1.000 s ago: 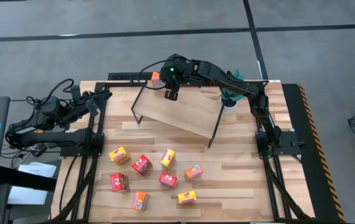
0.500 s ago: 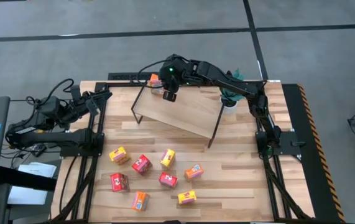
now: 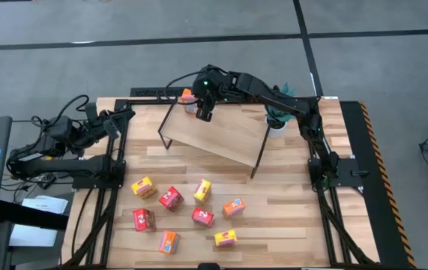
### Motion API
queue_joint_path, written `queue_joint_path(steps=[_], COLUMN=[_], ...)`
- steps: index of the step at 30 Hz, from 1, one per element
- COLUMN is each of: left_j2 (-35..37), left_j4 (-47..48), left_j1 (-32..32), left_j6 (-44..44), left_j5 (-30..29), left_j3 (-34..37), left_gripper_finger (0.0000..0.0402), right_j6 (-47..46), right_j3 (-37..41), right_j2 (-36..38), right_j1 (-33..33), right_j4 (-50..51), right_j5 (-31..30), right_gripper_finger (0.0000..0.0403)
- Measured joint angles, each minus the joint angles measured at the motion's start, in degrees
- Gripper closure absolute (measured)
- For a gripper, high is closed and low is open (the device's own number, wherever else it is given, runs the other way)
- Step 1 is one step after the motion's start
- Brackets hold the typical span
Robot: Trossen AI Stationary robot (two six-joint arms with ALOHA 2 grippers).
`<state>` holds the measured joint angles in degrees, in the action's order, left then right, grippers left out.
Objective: Stack cereal on shelf
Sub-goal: Put the top orange cereal box on the shelf, then put the right orange cereal box aligned with the other orange cereal box on the shelf
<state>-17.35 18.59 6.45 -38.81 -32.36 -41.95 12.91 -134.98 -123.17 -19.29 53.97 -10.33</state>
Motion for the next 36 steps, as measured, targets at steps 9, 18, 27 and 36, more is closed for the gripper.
queue_joint_path(steps=[9, 18, 27, 36], left_j2=[0.0, 0.0, 0.0, 0.0], left_j4=[0.0, 0.0, 0.1, 0.2], left_j1=[0.0, 0.0, 0.0, 0.0], left_j6=[0.2, 0.2, 0.2, 0.2], left_j5=[0.0, 0.0, 0.0, 0.6], left_j3=[0.0, 0.0, 0.0, 0.0], left_gripper_finger=[0.0101, 0.0101, 0.0101, 0.0101], right_j6=[0.4, 2.5, 3.7, 4.3], right_j3=[0.0, 0.0, 0.0, 0.0], right_j2=[0.0, 0.1, 1.5, 10.3], right_j1=[0.0, 0.1, 0.3, 2.5], right_j4=[0.0, 0.1, 1.5, 4.5], right_j5=[0.3, 1.5, 1.3, -3.3], right_gripper_finger=[0.0156, 0.0137, 0.0108, 0.005])
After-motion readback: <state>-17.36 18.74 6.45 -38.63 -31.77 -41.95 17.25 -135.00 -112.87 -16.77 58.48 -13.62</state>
